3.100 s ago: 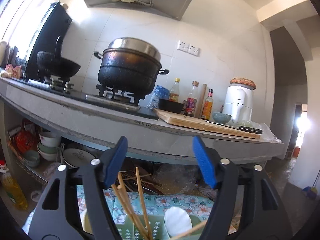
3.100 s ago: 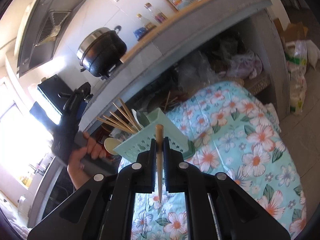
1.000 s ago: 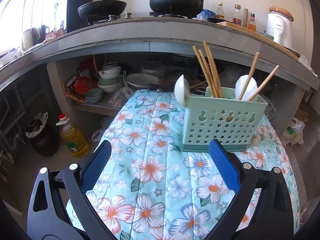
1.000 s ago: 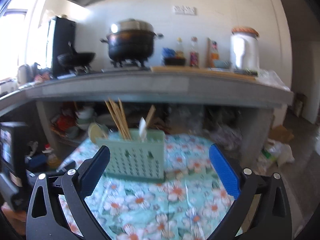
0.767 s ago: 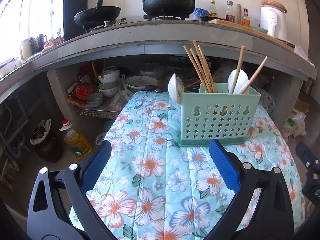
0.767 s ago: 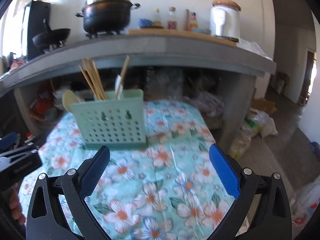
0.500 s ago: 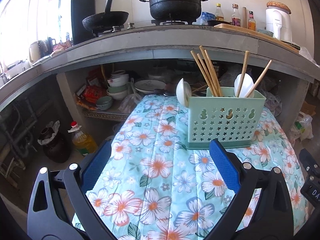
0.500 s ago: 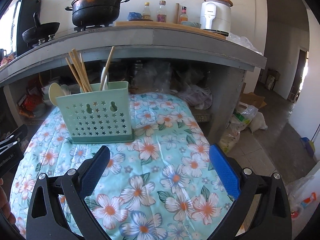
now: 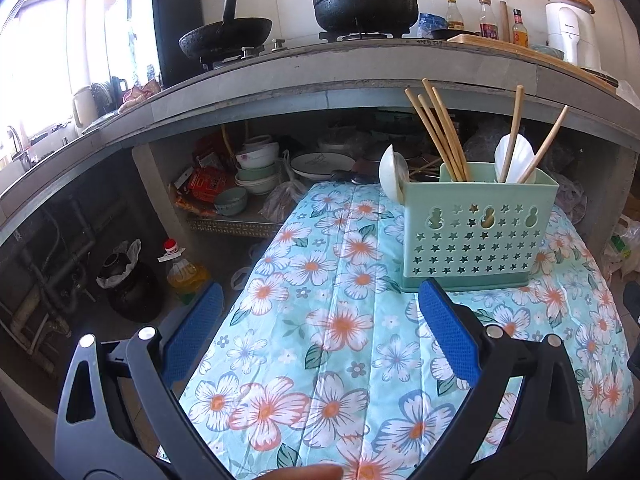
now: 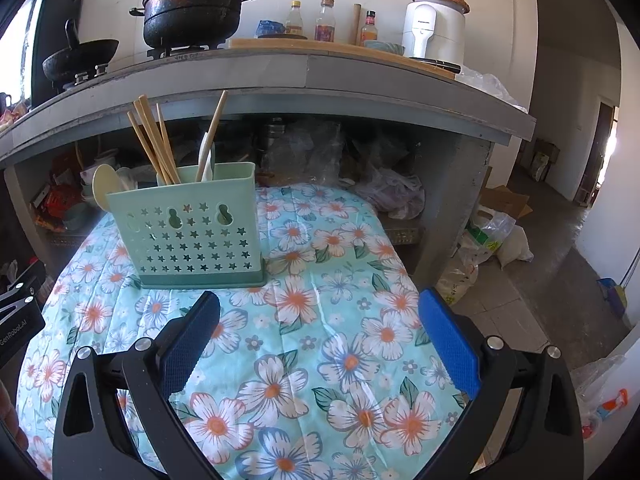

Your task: Organize utensils

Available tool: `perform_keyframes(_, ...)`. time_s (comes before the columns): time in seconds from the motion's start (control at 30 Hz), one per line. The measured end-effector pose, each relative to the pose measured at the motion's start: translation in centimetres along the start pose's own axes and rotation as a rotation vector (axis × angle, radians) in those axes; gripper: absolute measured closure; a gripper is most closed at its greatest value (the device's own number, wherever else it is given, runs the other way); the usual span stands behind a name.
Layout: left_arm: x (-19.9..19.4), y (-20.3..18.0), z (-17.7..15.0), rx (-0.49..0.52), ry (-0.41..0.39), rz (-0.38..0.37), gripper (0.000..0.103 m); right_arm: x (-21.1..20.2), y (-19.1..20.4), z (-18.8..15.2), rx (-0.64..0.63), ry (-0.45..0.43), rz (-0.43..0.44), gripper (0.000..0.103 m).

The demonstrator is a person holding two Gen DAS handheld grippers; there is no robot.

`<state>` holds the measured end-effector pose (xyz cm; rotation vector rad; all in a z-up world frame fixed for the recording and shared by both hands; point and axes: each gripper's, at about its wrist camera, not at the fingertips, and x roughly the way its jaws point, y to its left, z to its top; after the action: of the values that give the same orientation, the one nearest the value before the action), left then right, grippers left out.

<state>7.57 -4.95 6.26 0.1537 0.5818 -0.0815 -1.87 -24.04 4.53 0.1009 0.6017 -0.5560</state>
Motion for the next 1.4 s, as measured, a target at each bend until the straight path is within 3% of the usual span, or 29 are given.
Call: perform_keyframes(1.4, 0.27, 0.4, 0.08, -0.028, 0.021, -0.009, 0.009, -0.17, 0.49, 0.13, -0.01, 0.013, 0.014, 0.006)
